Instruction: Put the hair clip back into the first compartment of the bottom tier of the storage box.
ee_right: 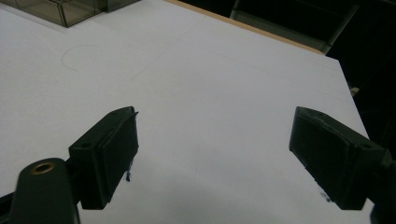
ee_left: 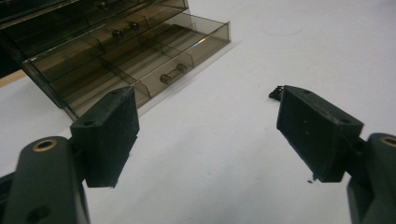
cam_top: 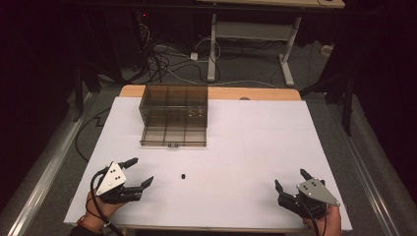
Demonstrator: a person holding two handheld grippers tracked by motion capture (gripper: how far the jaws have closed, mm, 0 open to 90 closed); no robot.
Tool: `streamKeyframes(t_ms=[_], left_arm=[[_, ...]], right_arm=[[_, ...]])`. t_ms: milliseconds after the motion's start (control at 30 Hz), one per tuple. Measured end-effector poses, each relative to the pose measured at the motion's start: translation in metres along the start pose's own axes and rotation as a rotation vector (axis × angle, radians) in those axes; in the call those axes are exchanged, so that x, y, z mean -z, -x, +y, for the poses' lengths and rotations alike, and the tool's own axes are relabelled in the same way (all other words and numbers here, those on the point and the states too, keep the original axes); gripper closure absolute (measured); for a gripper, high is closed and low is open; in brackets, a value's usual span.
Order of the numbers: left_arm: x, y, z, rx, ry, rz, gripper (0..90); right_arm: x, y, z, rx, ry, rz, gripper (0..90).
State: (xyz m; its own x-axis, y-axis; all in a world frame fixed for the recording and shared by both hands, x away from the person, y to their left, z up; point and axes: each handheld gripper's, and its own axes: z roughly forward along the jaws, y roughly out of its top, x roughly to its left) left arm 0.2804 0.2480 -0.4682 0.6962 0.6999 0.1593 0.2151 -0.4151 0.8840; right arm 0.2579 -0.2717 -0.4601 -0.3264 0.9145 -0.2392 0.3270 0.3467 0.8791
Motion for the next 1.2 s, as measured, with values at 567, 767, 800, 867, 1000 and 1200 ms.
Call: streamKeyframes(t_ms=[567,767,800,867,1000,1200], left_arm=[[0.000,0.000,-0.003,-0.004,-0.071,-0.036,22.3],[-0.010,0.003,0.000,0.020,-0.122,-0.080,25.4],[-0.012,0.004,0.000,0.016,-0.131,-0.094,25.4],[-0.016,0.007,0.002,0.006,-0.144,-0.107,25.4],[-0.029,0.012,0.008,0.049,-0.187,-0.140,26.9],[-0.052,0.035,0.019,0.129,-0.249,-0.151,33.2]], right_arm=[[-0.002,-0.007,0.004,0.030,0.004,0.008,16.0],[-0.004,-0.008,0.003,0.032,-0.010,0.019,16.0],[-0.004,-0.007,0.003,0.033,-0.010,0.018,16.0],[-0.004,-0.008,0.003,0.033,-0.010,0.018,16.0],[-0.005,-0.009,0.003,0.039,-0.019,0.017,16.0],[-0.006,-0.011,0.002,0.042,-0.027,0.015,16.1]])
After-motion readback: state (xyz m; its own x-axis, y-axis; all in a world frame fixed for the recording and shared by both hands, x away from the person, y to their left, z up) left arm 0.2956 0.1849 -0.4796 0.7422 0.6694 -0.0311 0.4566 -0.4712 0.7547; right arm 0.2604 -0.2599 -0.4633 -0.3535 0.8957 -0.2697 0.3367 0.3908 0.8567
